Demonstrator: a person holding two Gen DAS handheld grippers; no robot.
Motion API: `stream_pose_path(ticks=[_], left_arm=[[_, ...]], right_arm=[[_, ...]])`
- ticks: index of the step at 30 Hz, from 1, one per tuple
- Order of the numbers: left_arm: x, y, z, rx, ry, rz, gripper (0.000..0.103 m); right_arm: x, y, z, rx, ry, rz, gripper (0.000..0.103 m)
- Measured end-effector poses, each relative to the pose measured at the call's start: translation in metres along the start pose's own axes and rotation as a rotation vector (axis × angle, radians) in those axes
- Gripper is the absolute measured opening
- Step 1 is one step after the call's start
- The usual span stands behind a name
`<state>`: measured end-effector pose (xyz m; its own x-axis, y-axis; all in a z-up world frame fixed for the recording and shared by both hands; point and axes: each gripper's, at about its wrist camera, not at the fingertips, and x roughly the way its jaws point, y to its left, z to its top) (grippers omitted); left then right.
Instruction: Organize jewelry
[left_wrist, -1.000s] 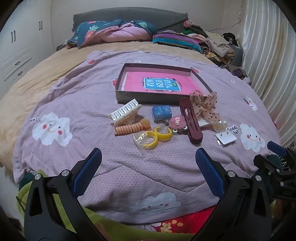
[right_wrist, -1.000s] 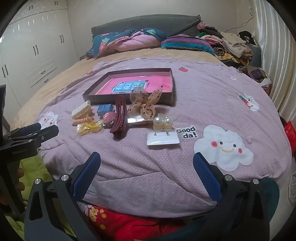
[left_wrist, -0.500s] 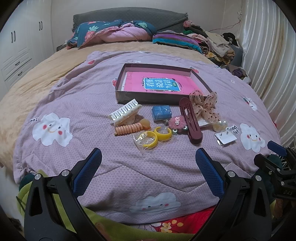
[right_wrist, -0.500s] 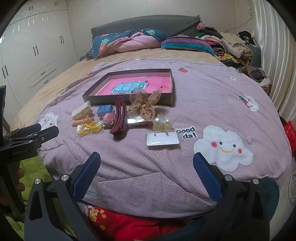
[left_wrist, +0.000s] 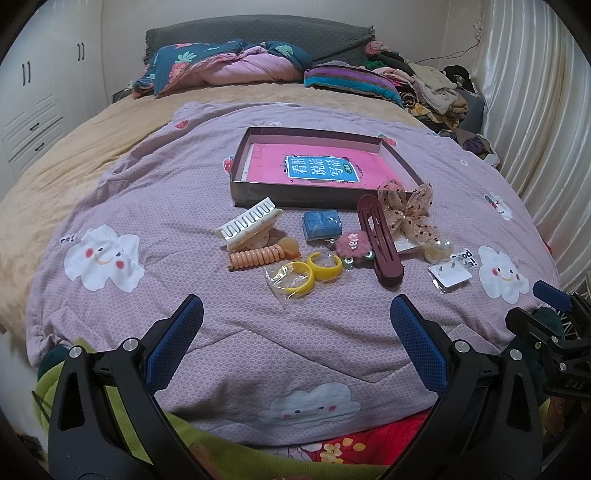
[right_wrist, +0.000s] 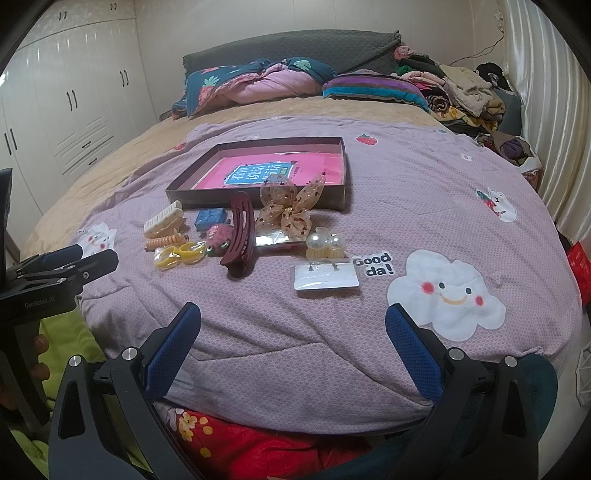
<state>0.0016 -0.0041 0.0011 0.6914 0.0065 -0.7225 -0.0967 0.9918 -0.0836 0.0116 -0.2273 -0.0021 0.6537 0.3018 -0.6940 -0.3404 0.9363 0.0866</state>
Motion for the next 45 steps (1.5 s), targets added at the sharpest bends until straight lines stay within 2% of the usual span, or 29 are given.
stream_pose_path(ticks=[37, 45], left_arm=[[-0.003, 0.004, 0.001, 0.000, -0.003, 0.001, 0.095], [0.002, 0.009, 0.004, -0.027, -0.004, 0.006, 0.095]], right_arm=[[0.000, 0.004, 0.002, -0.007, -0.001, -0.002, 0.099], [0.004, 0.010, 0.005, -0.028, 0.006, 0.001, 0.099]])
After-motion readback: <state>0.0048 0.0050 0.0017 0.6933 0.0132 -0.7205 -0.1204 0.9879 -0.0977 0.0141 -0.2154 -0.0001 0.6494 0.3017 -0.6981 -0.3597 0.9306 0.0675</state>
